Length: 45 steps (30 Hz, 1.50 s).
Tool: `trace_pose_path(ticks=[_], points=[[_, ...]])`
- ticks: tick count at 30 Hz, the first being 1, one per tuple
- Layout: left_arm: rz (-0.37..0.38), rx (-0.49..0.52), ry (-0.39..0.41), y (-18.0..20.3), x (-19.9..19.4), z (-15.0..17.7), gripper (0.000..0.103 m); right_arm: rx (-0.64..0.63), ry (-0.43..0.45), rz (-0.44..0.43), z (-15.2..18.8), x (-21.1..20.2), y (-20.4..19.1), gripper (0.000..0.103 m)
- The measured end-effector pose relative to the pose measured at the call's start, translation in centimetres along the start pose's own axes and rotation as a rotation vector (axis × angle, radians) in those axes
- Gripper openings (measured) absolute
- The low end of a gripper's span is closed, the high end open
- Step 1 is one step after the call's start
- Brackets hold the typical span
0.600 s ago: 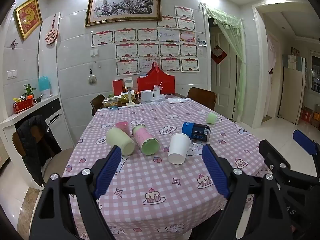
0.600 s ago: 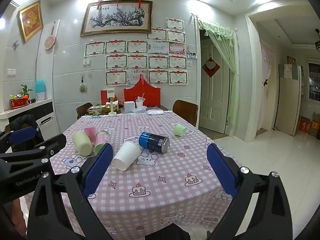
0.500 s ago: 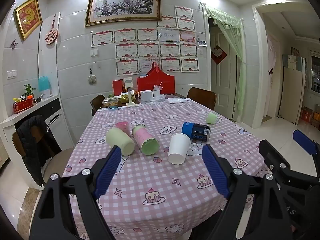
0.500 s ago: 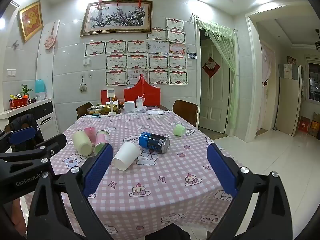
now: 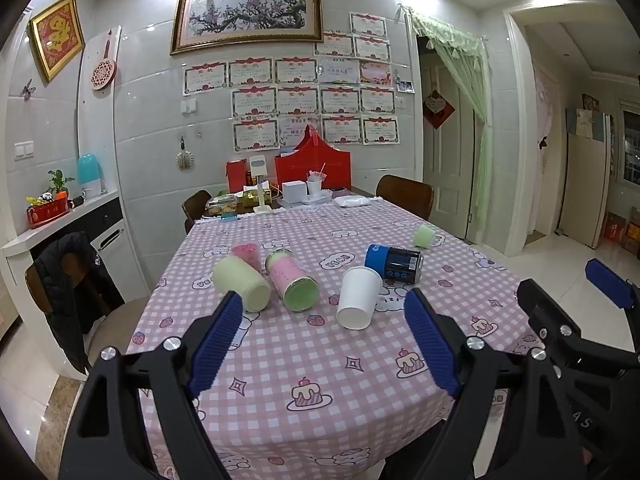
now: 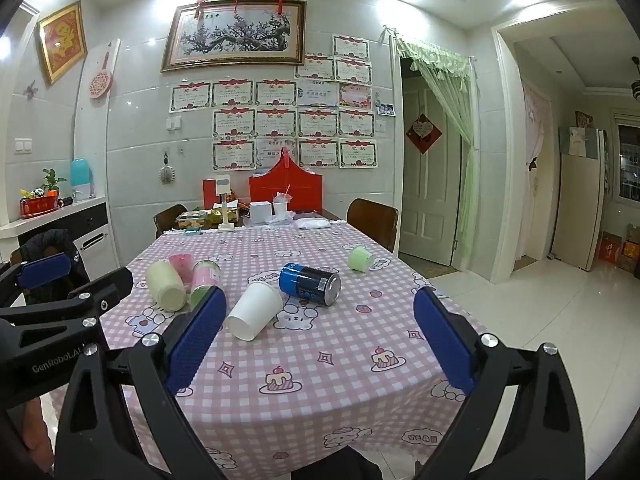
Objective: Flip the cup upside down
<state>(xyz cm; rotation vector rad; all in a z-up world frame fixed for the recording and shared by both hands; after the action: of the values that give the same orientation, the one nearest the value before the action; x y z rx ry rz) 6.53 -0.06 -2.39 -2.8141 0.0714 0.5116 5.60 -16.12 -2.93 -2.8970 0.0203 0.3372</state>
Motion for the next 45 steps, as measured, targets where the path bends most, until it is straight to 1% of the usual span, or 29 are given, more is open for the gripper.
trace_pose_path(ticks=[1, 10, 15, 17, 38, 41, 45], points=[[0.001, 0.000, 0.000, -0.3, -0.6, -0.2, 0.082, 0.000, 0.000, 0.000, 0.0, 0.0, 0.0, 0.091], [0.006, 0.001, -0.005, -0.4, -0.6, -0.2, 0.082, 0.002, -0.002, -0.001, 0.0, 0.0, 0.2, 0.091], [0.005, 0.005, -0.016, 0.0, 0.6, -0.1, 0.082, 0.001, -0.008, 0.001, 0.0, 0.1, 0.4, 0.091], [0.005, 0.005, -0.017, 0.0, 0.7, -0.1, 0.082, 0.003, -0.010, 0.000, 0.4, 0.1, 0.2, 0.091], [0.008, 0.004, -0.020, -0.2, 0.7, -0.1, 0.082, 0.005, -0.018, 0.001, -0.1, 0.5, 0.3, 0.091], [0.010, 0.004, -0.021, -0.2, 0.7, 0.0, 0.082, 0.008, -0.023, -0.002, 0.7, 0.7, 0.0, 0.091], [0.009, 0.004, -0.020, -0.3, 0.7, -0.1, 0.082, 0.009, -0.023, -0.001, 0.7, 0.7, 0.0, 0.091]])
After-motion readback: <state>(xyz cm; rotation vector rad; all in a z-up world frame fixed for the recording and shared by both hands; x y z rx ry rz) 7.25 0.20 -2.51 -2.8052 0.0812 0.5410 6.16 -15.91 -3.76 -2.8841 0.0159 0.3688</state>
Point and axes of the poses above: each gripper's, at about its wrist camera, not at the fingertips, and x roughly the way its jaws point, y to its right, z to its underside, the point moved 7 cm from there along x, roughly the way its jaws point, and after that the axes turned 13 degrees about x, right-handed, at the moved point
